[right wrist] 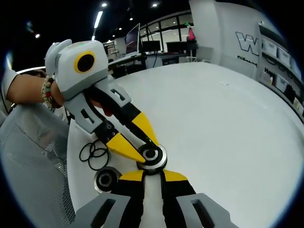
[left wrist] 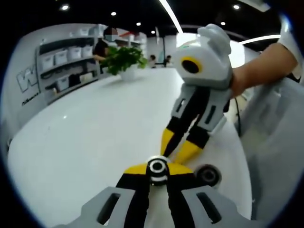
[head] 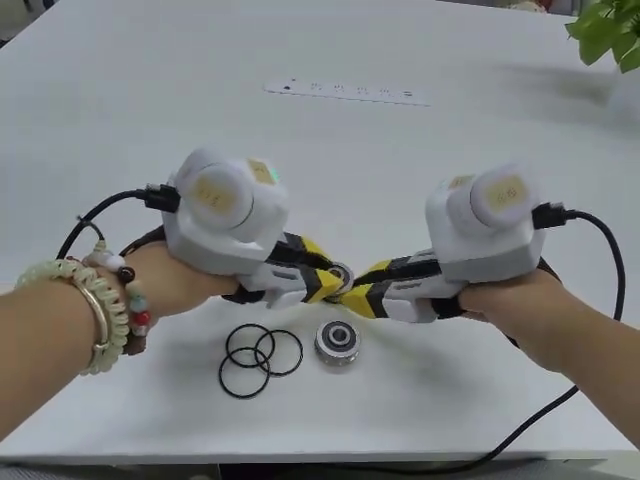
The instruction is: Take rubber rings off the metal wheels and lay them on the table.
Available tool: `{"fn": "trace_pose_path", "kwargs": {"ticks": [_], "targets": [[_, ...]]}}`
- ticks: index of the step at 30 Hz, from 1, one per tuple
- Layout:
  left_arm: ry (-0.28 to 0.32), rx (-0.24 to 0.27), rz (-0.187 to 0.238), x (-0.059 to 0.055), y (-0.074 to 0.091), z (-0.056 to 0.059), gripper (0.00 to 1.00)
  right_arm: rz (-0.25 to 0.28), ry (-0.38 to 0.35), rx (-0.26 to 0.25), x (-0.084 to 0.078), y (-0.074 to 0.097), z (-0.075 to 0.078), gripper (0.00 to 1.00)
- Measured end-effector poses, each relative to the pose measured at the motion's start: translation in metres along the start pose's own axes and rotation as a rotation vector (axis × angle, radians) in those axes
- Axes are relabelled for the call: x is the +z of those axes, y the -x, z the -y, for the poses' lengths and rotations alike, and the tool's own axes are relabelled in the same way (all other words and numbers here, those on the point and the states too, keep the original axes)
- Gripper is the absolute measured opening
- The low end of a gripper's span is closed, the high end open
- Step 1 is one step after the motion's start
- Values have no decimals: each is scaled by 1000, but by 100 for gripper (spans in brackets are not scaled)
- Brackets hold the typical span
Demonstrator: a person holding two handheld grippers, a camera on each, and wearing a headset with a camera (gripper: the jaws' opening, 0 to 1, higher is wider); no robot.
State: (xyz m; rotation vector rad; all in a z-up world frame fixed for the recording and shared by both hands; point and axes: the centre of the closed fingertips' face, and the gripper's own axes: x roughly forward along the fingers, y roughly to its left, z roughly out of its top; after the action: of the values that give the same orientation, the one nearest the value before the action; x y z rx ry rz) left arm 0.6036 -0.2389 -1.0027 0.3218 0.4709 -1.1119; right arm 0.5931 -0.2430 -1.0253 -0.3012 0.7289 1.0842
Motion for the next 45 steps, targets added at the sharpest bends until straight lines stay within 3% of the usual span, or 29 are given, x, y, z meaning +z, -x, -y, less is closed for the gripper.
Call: {"fn": "trace_pose_path", "kwargs": {"ticks": [4,9,17,20,28,36,45], "targets": [[19,4,6,0,1,0,14,-2,20,-23,1,2,1,1],[17,7,6,-1,2,0,14,-22,52,-41,1,1,4,0],[2,9,14,-1,3,1,14,-19,-103,-57,-1,1,9,0],[0,9,16,-2,3,1,14,-4,-196,-45,0,3,9,0],[0,12,16,-2,4,0,14,89,-409,-23,8,9,13,0],[8,15,24,-2,4,-1,13,126,-498,5,13,11,9,0],[-7,21,24,-3,4,-1,13,122,-494,3,16,11,5,0]]}}
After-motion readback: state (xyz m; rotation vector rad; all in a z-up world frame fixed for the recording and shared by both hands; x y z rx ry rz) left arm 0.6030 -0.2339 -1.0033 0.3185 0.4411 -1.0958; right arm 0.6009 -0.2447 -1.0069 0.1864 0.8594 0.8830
